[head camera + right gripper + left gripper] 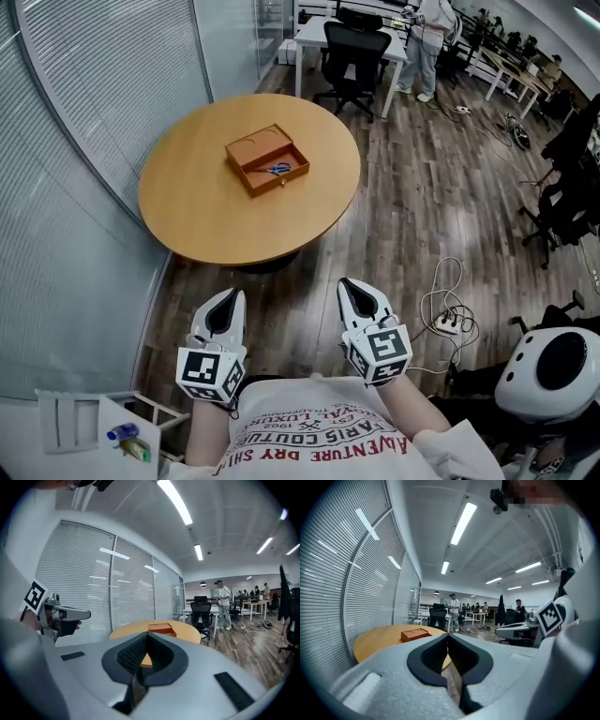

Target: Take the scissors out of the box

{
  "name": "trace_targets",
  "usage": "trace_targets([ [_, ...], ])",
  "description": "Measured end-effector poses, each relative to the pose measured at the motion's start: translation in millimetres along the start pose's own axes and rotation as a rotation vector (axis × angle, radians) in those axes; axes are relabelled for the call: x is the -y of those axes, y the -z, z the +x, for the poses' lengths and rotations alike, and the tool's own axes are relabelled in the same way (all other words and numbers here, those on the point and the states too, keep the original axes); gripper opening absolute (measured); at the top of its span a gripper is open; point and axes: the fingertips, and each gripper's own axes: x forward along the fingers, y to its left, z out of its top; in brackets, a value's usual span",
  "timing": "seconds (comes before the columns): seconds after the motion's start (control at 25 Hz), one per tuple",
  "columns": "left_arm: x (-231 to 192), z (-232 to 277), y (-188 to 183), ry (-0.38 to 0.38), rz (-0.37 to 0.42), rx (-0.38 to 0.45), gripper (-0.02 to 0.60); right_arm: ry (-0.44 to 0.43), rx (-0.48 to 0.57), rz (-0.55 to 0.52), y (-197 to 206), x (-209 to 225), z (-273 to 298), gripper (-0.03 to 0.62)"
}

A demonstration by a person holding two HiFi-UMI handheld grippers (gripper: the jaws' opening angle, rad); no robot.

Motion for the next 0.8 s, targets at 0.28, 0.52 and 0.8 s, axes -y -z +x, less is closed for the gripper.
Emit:
trace_targets([
  [0.28, -1.8, 66.2, -8.7, 0.012, -0.049, -0.037, 0.011, 0.003, -0.052, 0.027, -3.4, 61.8, 48.2, 0.008],
  [0.52, -48.7, 145.8, -21.8, 0.036, -0.045, -0.026, 0.011, 0.047, -0.043, -0.003, -21.6, 96.4, 119.2, 0.008],
  [0.8, -127.8, 231.1, -48.3, 0.052, -0.029, -0.004, 0.011, 0.085, -0.056, -0.033, -50.0, 122.8, 223.5, 0.008],
])
